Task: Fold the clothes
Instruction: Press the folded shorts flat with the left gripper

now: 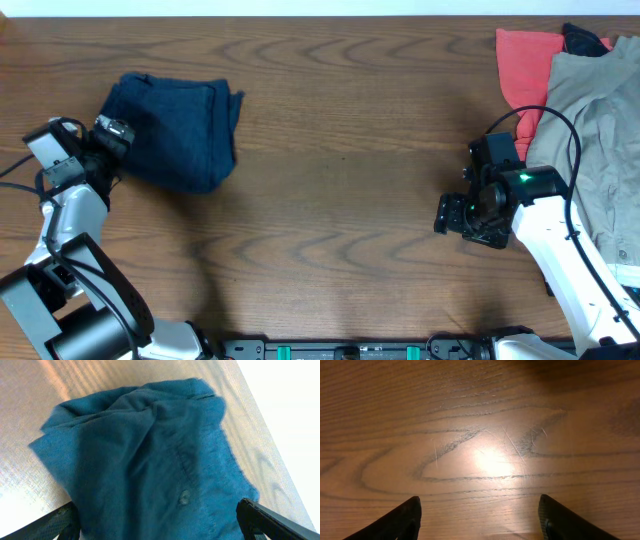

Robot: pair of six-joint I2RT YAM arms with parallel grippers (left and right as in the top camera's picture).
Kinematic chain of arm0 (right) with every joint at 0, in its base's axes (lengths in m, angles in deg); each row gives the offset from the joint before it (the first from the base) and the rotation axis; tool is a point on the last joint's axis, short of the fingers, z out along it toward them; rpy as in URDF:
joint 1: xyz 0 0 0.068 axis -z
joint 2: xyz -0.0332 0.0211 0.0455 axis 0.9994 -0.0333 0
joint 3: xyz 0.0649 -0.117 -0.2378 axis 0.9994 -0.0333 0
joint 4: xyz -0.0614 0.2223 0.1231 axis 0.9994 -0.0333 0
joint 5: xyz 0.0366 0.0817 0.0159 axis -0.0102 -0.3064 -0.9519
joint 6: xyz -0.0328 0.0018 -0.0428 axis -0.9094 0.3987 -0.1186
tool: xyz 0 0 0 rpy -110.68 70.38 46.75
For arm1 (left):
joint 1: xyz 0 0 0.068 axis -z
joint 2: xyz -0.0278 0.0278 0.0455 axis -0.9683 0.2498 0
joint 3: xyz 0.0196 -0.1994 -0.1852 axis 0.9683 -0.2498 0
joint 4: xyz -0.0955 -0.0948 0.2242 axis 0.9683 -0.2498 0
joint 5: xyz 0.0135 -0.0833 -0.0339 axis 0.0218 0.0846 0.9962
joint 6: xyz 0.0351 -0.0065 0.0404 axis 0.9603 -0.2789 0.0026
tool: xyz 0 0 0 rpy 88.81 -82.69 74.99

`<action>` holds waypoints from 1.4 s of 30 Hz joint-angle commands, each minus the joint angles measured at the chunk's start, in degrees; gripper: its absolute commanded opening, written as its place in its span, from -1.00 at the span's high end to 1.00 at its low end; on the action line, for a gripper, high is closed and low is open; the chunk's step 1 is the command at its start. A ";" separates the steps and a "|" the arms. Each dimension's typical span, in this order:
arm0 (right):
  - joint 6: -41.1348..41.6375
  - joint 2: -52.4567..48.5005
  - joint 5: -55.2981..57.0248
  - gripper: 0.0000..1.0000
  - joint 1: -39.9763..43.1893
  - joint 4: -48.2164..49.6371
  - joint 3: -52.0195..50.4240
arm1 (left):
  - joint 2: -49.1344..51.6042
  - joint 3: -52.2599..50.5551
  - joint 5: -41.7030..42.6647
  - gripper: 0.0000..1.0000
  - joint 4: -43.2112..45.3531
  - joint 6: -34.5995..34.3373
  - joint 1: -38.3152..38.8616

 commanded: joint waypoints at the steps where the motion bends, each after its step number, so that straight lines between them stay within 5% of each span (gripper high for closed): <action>1: -1.46 0.31 0.76 -0.48 0.33 -0.13 0.66 | -3.63 0.33 -7.26 -0.96 -3.41 0.33 -0.26; 8: -1.44 0.31 1.73 -0.52 0.33 0.61 0.66 | -11.19 0.33 -16.85 -0.96 -11.30 -2.89 -0.26; 13: -1.42 0.31 1.68 -0.52 0.33 0.74 0.66 | -13.16 0.33 -13.75 -0.96 -12.26 -3.02 3.65; 27: -1.42 0.31 1.62 -0.54 0.26 -0.22 0.63 | -0.87 0.33 -12.11 -0.96 -10.64 16.44 33.29; 42: -1.44 0.31 1.62 -0.54 0.20 -0.68 0.63 | 7.96 0.33 -23.91 -0.95 -2.40 27.85 35.08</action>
